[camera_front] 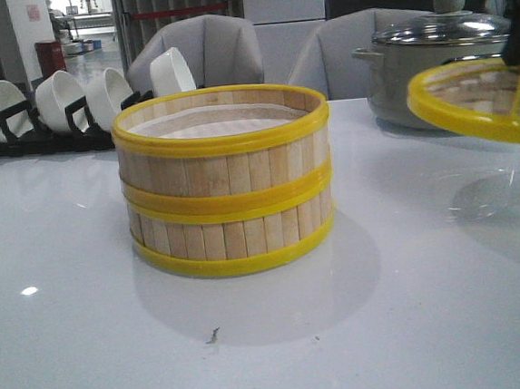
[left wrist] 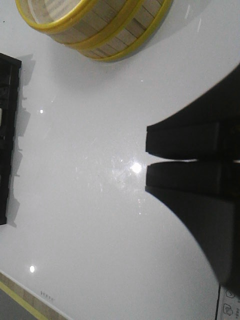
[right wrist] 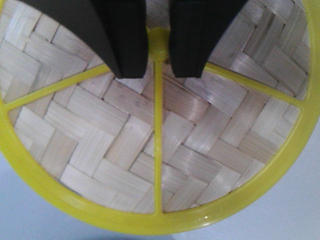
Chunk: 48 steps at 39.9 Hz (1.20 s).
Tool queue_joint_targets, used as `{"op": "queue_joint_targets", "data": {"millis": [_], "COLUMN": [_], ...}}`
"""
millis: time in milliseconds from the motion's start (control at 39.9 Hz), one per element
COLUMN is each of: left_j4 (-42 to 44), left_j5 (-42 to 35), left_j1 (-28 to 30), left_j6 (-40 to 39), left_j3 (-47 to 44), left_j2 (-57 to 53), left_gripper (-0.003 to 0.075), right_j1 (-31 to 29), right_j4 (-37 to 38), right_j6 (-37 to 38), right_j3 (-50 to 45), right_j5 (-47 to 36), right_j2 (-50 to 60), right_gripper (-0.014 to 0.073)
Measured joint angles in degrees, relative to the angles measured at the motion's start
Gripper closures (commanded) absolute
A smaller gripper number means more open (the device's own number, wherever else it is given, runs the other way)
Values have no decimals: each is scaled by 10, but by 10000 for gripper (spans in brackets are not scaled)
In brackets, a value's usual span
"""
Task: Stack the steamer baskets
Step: 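Lift the lid with the right gripper and carry it over the stack, then lower the lid onto the top basket and open the right gripper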
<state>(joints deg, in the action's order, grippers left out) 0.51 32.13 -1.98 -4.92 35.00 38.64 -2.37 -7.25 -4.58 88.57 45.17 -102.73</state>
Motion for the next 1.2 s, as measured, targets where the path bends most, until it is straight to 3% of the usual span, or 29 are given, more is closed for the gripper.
{"op": "queue_joint_targets", "data": {"millis": [275,626,1202], "left_j4": [0,0,0], "left_j5": [0,0,0], "left_j1": [0,0,0], "left_j6": [0,0,0], "left_j3": [0,0,0], "left_j2": [0,0,0], "left_gripper": [635,635,635], "right_j1": [148,302,320], "right_j4": [0,-1,10], "right_j6": [4,4,7], "right_j3": [155,390,417], "right_j5": [52,168,175], "right_j2": [-23,-178,-229], "right_gripper": [558,558,558]}}
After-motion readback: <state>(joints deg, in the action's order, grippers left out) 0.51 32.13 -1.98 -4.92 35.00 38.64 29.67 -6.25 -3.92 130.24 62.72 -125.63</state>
